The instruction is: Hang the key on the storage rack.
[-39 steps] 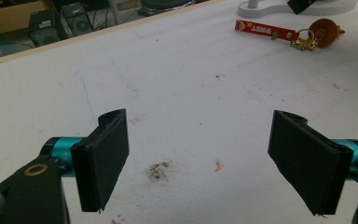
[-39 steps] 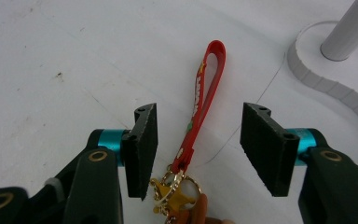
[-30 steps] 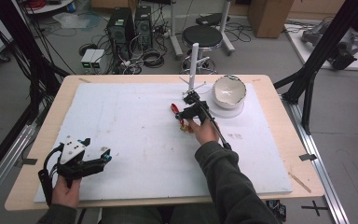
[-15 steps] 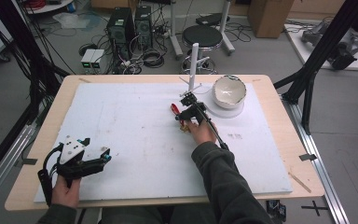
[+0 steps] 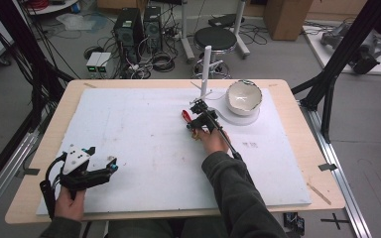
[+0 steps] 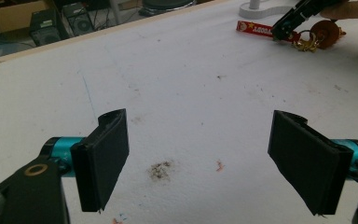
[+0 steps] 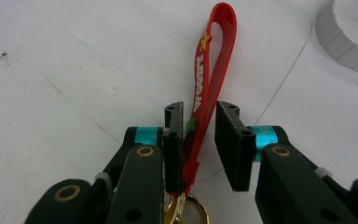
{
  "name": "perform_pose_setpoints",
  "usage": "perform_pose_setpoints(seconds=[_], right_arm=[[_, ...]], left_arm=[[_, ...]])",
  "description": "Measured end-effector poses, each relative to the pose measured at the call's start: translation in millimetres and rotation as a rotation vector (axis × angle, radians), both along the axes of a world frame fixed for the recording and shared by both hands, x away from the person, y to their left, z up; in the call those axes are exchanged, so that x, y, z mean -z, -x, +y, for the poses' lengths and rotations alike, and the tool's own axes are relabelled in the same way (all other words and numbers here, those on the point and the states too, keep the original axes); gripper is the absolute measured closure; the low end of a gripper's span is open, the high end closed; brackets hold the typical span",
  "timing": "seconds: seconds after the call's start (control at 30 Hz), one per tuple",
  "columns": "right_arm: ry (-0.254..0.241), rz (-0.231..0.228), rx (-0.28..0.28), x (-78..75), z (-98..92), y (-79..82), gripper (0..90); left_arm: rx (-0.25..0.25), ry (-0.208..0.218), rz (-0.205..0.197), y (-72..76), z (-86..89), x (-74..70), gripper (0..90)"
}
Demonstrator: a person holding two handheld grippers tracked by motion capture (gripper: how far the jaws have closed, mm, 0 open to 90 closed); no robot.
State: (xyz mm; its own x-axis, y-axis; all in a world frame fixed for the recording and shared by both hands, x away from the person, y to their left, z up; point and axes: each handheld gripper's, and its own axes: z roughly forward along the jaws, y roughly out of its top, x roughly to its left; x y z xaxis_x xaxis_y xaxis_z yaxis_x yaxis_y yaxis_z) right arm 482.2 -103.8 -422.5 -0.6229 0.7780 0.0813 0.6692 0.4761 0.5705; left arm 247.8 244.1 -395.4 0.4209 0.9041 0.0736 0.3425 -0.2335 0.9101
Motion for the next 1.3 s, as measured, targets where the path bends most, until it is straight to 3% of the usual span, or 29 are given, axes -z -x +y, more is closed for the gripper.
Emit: perform_pose_setpoints(seconds=[0.13, 0.27, 0.8, 1.13, 1.3], right_arm=[[0.010, -0.007, -0.002, 2.3, 2.5, 0.2, 73.9], [0.010, -0.003, -0.011, 2.1, 3.9, 1.4, 84.0], [0.008, -0.038, -0.031, -4.9, 4.8, 6.8, 85.6], [-0.067, -0.084, -0.063, -20.3, -6.3, 19.2, 85.6], [-0.127, -0.117, -0.077, -28.4, -13.6, 28.2, 85.7]], left_arm=[[0.005, 0.000, 0.001, 0.1, 0.1, 0.0, 20.7], [0.001, 0.006, -0.001, 0.5, 0.6, 0.0, 20.7], [0.002, 0.005, -0.002, 0.9, 2.4, -0.3, 20.8], [0.003, -0.002, -0.006, 1.2, 0.8, -0.6, 20.7], [0.003, -0.004, -0.005, 1.2, 0.5, -0.4, 20.8]])
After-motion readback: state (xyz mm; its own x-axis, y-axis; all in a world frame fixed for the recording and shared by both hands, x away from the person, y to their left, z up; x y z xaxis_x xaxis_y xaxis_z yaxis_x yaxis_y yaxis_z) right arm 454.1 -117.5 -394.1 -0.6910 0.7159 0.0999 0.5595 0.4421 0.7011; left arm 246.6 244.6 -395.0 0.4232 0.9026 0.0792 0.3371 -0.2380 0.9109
